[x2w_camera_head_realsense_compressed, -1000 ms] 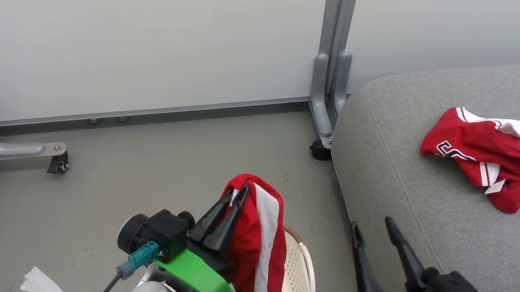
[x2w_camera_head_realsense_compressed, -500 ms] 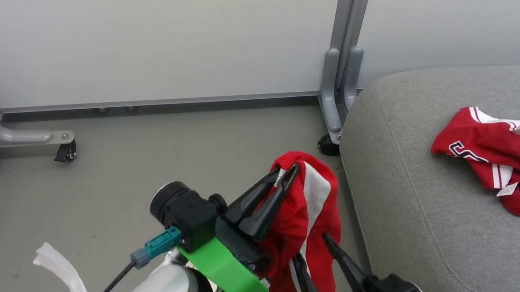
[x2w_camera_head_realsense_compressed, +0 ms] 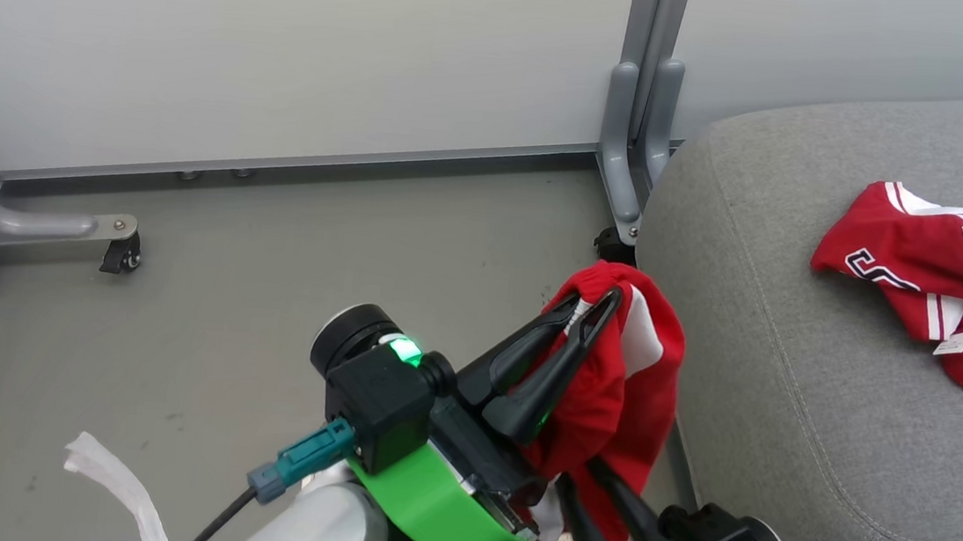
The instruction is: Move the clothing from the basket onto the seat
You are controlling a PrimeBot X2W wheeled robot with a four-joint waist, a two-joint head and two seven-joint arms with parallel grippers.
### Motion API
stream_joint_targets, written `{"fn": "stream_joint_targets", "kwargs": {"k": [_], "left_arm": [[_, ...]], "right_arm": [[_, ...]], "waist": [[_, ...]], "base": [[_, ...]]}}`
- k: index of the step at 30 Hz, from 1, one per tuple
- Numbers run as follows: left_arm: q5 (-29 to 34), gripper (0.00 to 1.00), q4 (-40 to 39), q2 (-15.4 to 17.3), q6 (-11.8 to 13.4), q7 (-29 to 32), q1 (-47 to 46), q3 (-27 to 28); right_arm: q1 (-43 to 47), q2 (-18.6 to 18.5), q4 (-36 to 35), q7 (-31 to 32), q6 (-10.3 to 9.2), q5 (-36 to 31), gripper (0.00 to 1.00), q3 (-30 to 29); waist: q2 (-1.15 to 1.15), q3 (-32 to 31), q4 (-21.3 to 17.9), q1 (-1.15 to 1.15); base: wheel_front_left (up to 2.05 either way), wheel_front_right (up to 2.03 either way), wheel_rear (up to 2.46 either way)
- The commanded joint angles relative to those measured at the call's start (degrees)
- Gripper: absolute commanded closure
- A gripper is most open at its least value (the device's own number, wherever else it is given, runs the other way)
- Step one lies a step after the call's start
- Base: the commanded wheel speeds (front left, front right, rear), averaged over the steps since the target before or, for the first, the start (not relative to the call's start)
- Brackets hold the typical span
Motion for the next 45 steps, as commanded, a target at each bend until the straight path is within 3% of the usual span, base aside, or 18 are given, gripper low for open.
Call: {"fn": "stream_joint_targets", "kwargs": {"k": [1, 18, 19, 20, 30, 41, 42, 43, 44, 45], "left_arm": [[0.7, 1.00, -0.3, 0.3, 0.3, 0.0, -1.0, 0.1], [1.0, 1.00, 1.8, 1.4, 1.4, -1.1, -0.9, 0.8], [1.1, 1.00, 2.2, 1.4, 1.7, -1.2, -1.0, 1.0], [1.1, 1.00, 2.7, 1.2, 2.2, -1.4, -1.2, 1.4], [1.9, 1.00, 7.2, -0.1, 4.1, -2.8, -2.6, 2.3], [2.3, 1.00, 6.3, -1.0, 4.4, -2.2, -3.7, 1.0], [2.3, 1.00, 6.2, -1.0, 4.3, -2.2, -3.7, 0.8], [2.2, 1.00, 6.3, -1.1, 4.3, -2.1, -3.7, 0.7], [2.1, 1.00, 6.5, -1.1, 4.2, -2.2, -3.6, 0.6], [2.1, 1.00, 6.8, -1.0, 4.2, -2.2, -3.6, 0.6]], "right_arm": [[-0.8, 0.1, -0.1, -0.2, -0.01, -0.1, 1.00, 0.1], [-0.1, -0.2, -1.2, -0.2, -0.01, 0.6, 1.00, -0.6], [0.5, 0.0, -1.5, -0.2, -0.01, 0.9, 0.60, -0.9], [0.7, 0.1, -2.4, -0.2, 0.01, 0.7, 0.00, -1.1], [2.7, -2.8, -8.2, -0.2, 0.00, 1.0, 0.00, 4.3], [-5.5, 0.3, 0.3, -0.2, -0.02, 0.9, 0.00, 4.0], [-6.2, 0.4, 1.6, -0.2, -0.02, 0.9, 0.29, 3.9], [-6.9, 0.4, 2.5, -0.2, -0.02, 0.4, 0.69, 4.0], [-7.5, 0.6, 3.4, -0.2, -0.01, 0.0, 1.00, 4.2], [-7.8, 0.6, 4.0, -0.2, -0.02, -0.1, 1.00, 4.4]], "waist": [[0.00, 0.2, 0.1, 0.00], [0.00, 0.5, 0.2, 0.00], [0.00, 0.5, 0.2, 0.00], [0.00, 0.6, 0.2, 0.00], [0.00, 0.4, -0.8, 0.00], [0.00, 0.8, -1.5, 0.00], [0.00, 0.8, -1.5, 0.00], [0.00, 0.8, -1.5, 0.00], [0.00, 0.7, -1.5, 0.00], [0.00, 0.7, -1.4, 0.00]], "base": [[0.00, 0.00, 0.00], [0.00, 0.00, 0.00], [0.00, 0.00, 0.00], [0.00, 0.00, 0.00], [0.00, 0.00, 0.00], [0.00, 0.00, 0.00], [0.00, 0.00, 0.00], [0.00, 0.00, 0.00], [0.00, 0.00, 0.00], [0.00, 0.00, 0.00]]}}
